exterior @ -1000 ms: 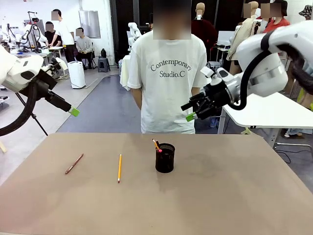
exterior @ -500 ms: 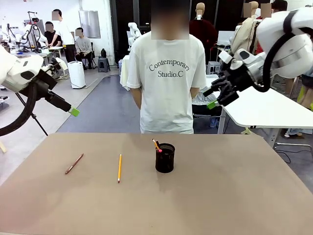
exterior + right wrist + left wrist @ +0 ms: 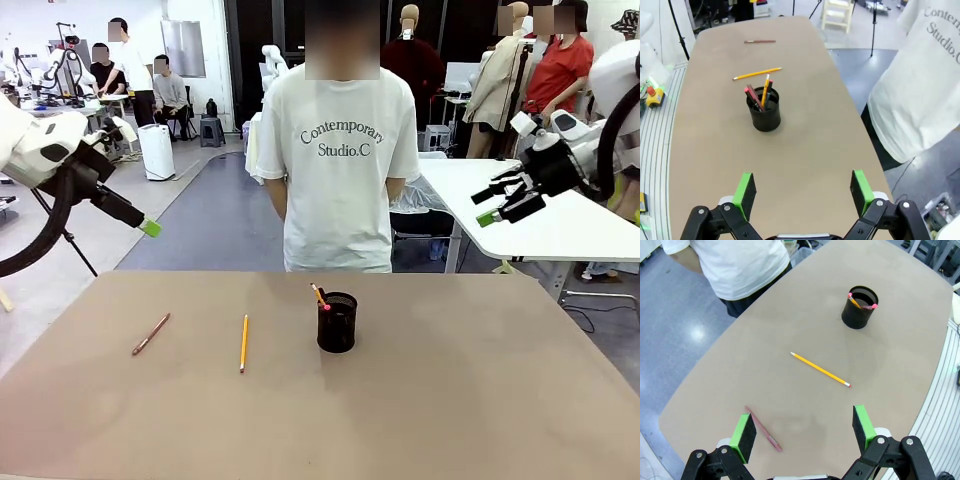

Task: Place the pens into the pen holder.
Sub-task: Pick up a writing instrument from the table and place it into the Pen holder.

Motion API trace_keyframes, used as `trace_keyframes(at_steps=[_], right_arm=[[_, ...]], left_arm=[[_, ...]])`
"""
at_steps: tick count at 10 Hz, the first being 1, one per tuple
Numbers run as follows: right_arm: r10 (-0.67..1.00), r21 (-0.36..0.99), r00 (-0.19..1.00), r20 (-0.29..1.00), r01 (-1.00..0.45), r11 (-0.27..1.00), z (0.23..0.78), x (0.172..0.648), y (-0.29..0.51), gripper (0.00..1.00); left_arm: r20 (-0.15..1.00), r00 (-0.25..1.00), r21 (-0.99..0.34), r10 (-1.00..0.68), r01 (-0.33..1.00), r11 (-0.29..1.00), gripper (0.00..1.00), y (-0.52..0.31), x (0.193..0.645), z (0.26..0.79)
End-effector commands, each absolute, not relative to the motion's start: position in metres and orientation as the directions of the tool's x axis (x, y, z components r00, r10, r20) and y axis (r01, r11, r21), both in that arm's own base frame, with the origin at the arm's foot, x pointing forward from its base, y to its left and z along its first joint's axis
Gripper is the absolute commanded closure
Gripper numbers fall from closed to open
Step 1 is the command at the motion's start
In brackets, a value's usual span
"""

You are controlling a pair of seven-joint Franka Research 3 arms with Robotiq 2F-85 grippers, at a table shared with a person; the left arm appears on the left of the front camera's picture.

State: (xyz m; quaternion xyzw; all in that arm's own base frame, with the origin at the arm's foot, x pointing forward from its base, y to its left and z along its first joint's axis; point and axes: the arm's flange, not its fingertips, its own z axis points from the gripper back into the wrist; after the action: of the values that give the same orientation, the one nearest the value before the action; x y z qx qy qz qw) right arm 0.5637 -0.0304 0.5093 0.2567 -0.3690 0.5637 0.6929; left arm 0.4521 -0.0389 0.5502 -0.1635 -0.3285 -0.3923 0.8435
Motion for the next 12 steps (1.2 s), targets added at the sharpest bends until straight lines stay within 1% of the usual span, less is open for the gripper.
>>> trace_keyframes(at_steps=[1,3,4,5,6,12], right_arm=[[0.583,-0.066,0.069,0.809,-0.976,0.206,0.494,0.555,-0.024,0.00],[0.585,-0.066,0.041,0.810,-0.985,0.160,0.475,0.561,-0.019,0.00],[0.561,-0.067,0.038,0.827,-0.984,0.166,0.463,0.550,-0.017,0.00],[0.524,-0.045,0.038,0.851,-0.988,0.146,0.466,0.554,-0.015,0.00],[0.594,-0.043,0.070,0.802,-0.984,0.173,0.472,0.557,-0.019,0.00],[0.594,-0.043,0.070,0.802,-0.984,0.173,0.472,0.557,-0.019,0.00]], left_arm=[[0.688,0.472,-0.018,-0.551,0.771,0.637,0.00,-0.038,0.451,0.550],[0.688,0.472,-0.018,-0.551,0.771,0.637,0.00,-0.038,0.451,0.550],[0.688,0.472,-0.018,-0.551,0.771,0.637,0.00,-0.038,0.451,0.550],[0.688,0.472,-0.018,-0.551,0.771,0.637,0.00,-0.038,0.451,0.550],[0.688,0.472,-0.018,-0.551,0.771,0.637,0.00,-0.038,0.451,0.550],[0.688,0.472,-0.018,-0.551,0.771,0.637,0.00,-0.038,0.451,0.550]])
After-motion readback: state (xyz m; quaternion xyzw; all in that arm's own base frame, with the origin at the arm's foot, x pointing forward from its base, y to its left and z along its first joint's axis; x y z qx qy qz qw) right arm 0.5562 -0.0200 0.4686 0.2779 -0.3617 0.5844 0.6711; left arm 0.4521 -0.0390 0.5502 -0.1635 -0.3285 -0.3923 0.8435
